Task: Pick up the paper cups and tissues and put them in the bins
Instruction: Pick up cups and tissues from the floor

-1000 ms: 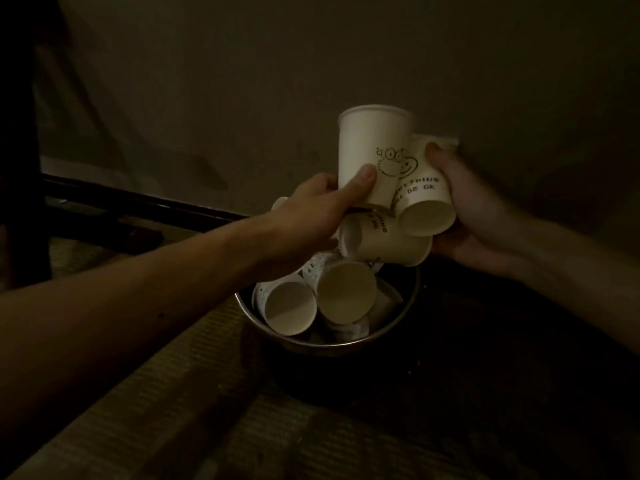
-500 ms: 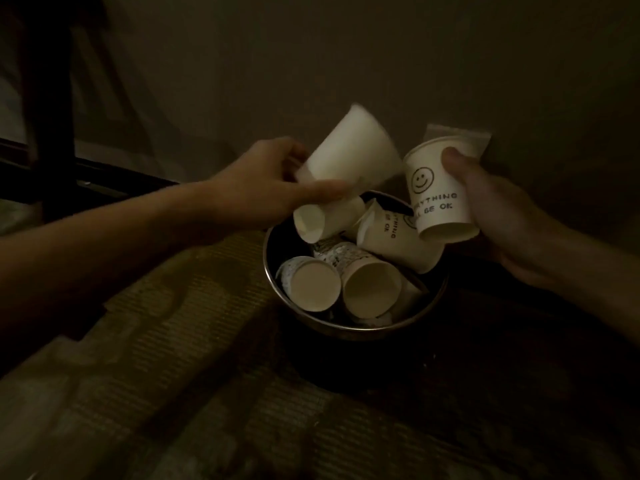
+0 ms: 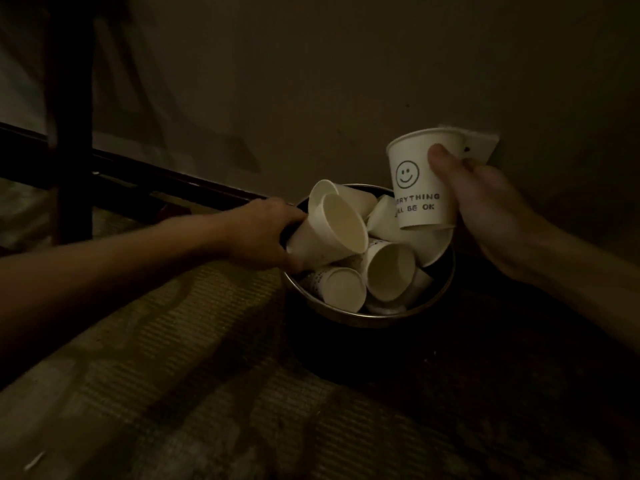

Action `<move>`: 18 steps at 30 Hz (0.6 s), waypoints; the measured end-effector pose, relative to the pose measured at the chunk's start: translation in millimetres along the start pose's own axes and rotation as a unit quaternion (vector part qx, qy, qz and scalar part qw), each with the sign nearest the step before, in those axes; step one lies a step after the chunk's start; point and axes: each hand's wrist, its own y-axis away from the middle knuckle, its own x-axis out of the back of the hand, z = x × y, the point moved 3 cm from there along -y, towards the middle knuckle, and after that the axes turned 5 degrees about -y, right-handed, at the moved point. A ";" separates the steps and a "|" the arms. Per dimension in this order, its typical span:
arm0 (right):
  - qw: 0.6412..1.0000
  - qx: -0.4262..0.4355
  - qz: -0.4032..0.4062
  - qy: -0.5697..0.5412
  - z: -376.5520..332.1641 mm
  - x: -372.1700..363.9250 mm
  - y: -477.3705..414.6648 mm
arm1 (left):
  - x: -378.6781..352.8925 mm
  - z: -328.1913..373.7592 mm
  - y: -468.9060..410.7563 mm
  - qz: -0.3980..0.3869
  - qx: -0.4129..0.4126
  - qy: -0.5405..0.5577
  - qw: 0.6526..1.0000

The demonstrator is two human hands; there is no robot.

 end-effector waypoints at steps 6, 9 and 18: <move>0.996 0.057 -0.030 0.069 -13.3 -1.2 10.9 | 54.8 28.7 15.6 0.157 -0.013 0.244 0.957; 0.988 0.096 -0.074 0.100 -14.7 -6.1 23.0 | 54.3 58.9 25.7 0.149 -0.075 0.264 0.950; 0.942 0.111 -0.197 0.247 7.5 13.3 54.8 | 7.8 87.7 29.2 0.119 -0.191 0.103 0.969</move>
